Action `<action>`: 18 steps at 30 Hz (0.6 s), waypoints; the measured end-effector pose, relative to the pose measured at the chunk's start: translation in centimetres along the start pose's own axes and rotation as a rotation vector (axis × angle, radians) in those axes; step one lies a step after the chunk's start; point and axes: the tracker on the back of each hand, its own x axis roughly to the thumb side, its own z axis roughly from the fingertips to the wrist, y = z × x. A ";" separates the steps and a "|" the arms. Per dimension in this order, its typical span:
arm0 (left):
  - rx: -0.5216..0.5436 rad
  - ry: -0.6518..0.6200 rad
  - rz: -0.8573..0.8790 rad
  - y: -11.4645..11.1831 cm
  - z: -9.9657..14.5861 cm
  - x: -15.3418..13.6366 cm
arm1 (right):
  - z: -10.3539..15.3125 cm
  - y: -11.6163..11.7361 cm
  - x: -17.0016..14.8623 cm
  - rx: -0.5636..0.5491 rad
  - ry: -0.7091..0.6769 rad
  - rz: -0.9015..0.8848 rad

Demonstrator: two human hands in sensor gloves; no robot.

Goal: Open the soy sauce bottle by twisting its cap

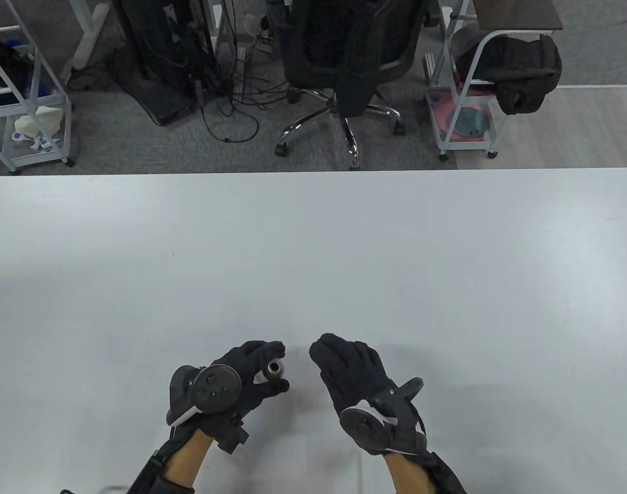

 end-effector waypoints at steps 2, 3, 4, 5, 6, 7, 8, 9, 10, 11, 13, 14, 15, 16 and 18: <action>0.013 0.038 0.019 0.2 0.0 -0.7 | -0.1 0.2 -0.5 0.016 0.012 0.040; 0.016 0.056 0.031 0.2 -0.1 -0.9 | -0.1 0.2 -0.7 0.017 0.014 0.069; 0.017 0.072 0.048 0.3 -0.1 -1.3 | -0.2 0.3 -1.0 0.025 0.020 0.099; 0.016 0.087 0.075 0.3 -0.1 -1.6 | -0.2 0.4 -1.3 0.038 0.029 0.110; 0.016 0.097 0.091 0.4 -0.1 -1.8 | -0.3 0.5 -1.5 0.045 0.036 0.111; 0.025 0.111 0.111 0.4 -0.1 -2.1 | -0.3 0.7 -1.7 0.057 0.047 0.114; 0.022 0.112 0.113 0.5 -0.2 -2.2 | -0.4 0.8 -2.0 0.069 0.055 0.123; 0.015 0.106 0.104 0.6 -0.2 -2.3 | -0.4 0.9 -2.2 0.076 0.059 0.133; 0.011 0.102 0.097 0.5 -0.2 -2.2 | -0.5 1.0 -2.4 0.088 0.065 0.141; 0.015 0.099 0.084 0.5 -0.2 -2.1 | -0.5 1.1 -2.5 0.091 0.070 0.145; 0.007 0.077 0.049 0.3 -0.3 -1.7 | -0.6 1.2 -2.9 0.112 0.085 0.149; 0.005 0.068 0.036 0.3 -0.3 -1.5 | -0.6 1.3 -3.0 0.116 0.090 0.151; 0.000 0.053 0.006 0.2 -0.4 -1.1 | -0.7 1.4 -3.1 0.116 0.100 0.158; 0.005 0.050 -0.014 0.2 -0.4 -1.0 | -0.8 1.4 -3.2 0.116 0.106 0.165; -0.001 0.048 -0.015 0.0 -0.5 -0.9 | -0.9 1.6 -3.5 0.124 0.127 0.188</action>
